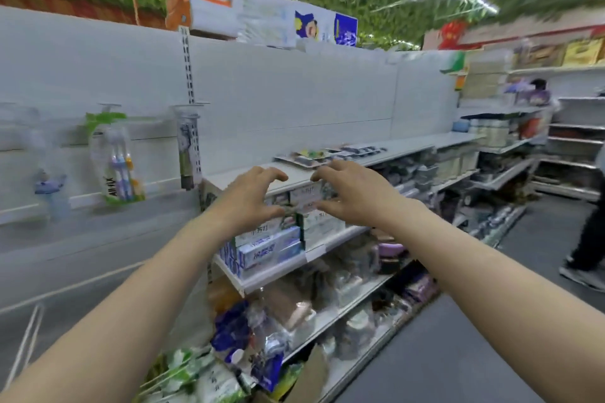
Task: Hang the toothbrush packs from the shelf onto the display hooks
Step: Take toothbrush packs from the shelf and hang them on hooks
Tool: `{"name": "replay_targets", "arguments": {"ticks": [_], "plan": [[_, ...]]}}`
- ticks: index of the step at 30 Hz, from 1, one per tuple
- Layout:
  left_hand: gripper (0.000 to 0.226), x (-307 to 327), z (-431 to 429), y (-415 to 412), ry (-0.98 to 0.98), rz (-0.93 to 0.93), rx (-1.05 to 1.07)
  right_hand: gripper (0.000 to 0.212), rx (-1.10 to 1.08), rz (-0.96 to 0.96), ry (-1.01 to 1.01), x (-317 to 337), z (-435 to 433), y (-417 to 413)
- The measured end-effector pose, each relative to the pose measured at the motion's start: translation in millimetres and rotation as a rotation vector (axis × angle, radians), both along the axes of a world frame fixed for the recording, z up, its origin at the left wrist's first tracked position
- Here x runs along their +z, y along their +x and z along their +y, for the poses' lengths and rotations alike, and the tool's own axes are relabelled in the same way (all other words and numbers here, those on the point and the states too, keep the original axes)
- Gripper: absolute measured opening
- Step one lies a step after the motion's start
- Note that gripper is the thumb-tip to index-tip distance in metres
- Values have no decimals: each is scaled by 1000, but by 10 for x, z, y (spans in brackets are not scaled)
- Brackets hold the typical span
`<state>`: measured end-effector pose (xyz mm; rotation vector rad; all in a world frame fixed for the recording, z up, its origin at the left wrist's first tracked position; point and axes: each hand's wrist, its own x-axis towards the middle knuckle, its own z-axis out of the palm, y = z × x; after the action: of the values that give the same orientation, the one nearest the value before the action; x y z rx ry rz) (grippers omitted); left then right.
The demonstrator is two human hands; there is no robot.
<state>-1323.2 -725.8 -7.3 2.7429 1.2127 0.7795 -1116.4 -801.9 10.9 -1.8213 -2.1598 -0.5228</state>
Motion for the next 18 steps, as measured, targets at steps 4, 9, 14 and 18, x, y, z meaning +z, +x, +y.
{"name": "replay_targets", "arguments": {"ticks": [4, 9, 14, 18], "plan": [[67, 99, 275, 984, -27, -34, -49, 53, -57, 26, -10, 112, 175, 1020], [69, 97, 672, 1895, -26, -38, -80, 56, -81, 89, -18, 87, 478, 1955], [65, 15, 1235, 2655, 10, -13, -100, 57, -65, 112, -22, -58, 1032, 2741], [62, -48, 1828, 3290, 40, 16, -91, 57, -56, 83, -22, -106, 1639, 3358]]}}
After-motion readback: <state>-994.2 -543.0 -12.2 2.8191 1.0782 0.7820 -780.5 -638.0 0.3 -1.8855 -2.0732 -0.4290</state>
